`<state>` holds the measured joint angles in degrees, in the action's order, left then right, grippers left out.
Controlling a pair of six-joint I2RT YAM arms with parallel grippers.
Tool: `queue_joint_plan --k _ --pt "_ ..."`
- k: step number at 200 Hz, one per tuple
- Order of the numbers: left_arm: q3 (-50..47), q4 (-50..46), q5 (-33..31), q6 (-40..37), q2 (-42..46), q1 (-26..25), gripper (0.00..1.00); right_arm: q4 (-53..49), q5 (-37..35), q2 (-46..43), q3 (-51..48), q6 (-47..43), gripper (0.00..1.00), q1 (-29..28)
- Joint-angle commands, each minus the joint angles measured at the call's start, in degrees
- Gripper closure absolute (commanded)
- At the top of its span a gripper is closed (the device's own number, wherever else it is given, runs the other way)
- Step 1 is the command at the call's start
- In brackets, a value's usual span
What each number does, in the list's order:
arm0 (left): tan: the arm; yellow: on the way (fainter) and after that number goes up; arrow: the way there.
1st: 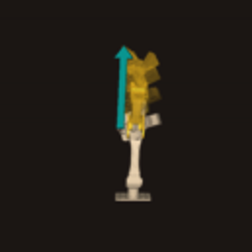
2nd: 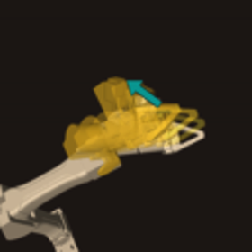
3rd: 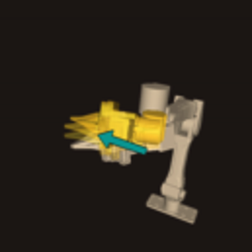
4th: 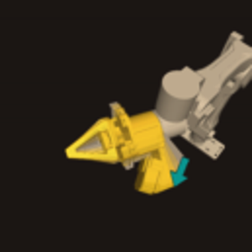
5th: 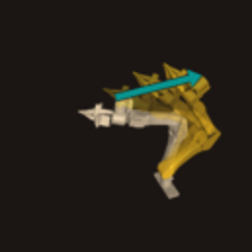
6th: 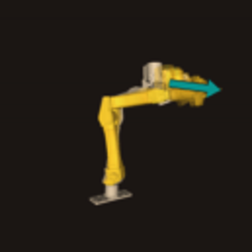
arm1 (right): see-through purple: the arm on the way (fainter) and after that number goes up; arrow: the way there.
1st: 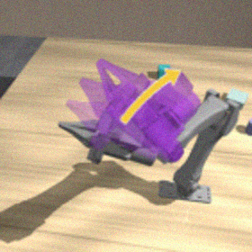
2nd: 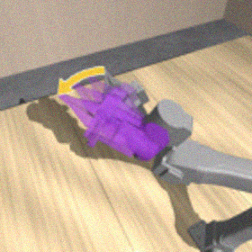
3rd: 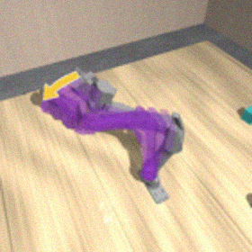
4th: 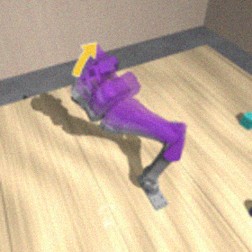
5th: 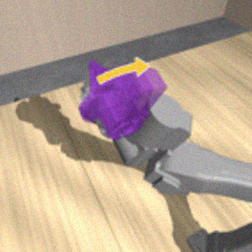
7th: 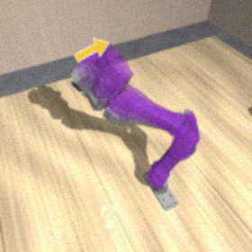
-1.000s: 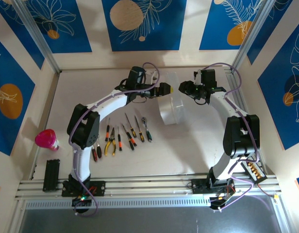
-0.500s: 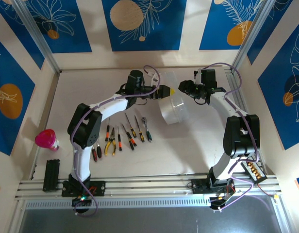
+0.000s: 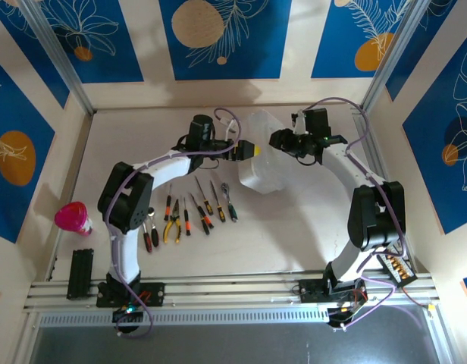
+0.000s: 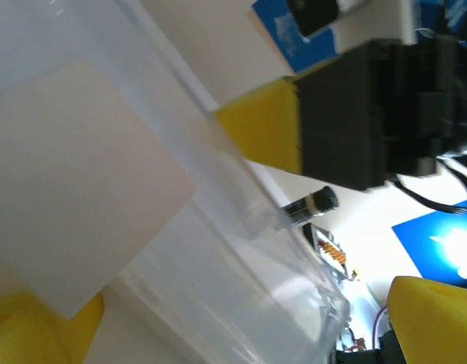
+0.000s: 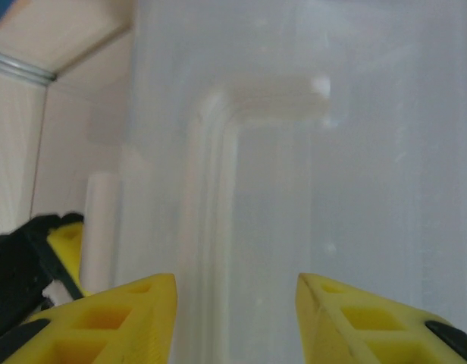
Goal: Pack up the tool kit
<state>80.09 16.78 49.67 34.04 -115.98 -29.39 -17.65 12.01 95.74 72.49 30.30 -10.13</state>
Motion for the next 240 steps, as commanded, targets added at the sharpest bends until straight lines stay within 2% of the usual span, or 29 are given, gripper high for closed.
queue_joint_plan --k 1,70,93,141,184,217,240 --pt "-1.7 -13.7 -3.1 -1.5 -6.4 -1.0 0.01 -6.9 1.4 -0.2 -0.7 -0.5 0.54 -1.8" --pt "-1.1 -14.7 -3.9 -3.0 -6.6 -1.3 0.01 -8.2 -0.1 -0.2 -0.1 -0.9 0.54 -3.2" --pt "-1.1 -18.5 -6.4 -5.8 -5.1 -1.2 0.00 -10.9 -1.6 -0.6 1.7 -2.6 0.53 -3.1" --pt "-2.2 -28.7 -16.3 -13.2 3.0 0.3 0.00 -19.6 -7.4 -2.5 7.5 -8.7 0.40 -2.3" --pt "-3.1 -36.3 -22.3 -17.9 9.8 3.4 0.00 -24.0 -11.4 -2.3 11.1 -12.6 0.14 -2.0" --pt "-5.8 -39.4 -26.7 -18.7 12.6 6.1 0.00 -26.9 -14.1 1.3 14.3 -15.7 0.01 -2.3" --pt "-8.4 -40.8 -29.6 -18.5 14.1 7.5 0.00 -28.3 -16.4 4.4 16.1 -17.6 0.01 -2.6"
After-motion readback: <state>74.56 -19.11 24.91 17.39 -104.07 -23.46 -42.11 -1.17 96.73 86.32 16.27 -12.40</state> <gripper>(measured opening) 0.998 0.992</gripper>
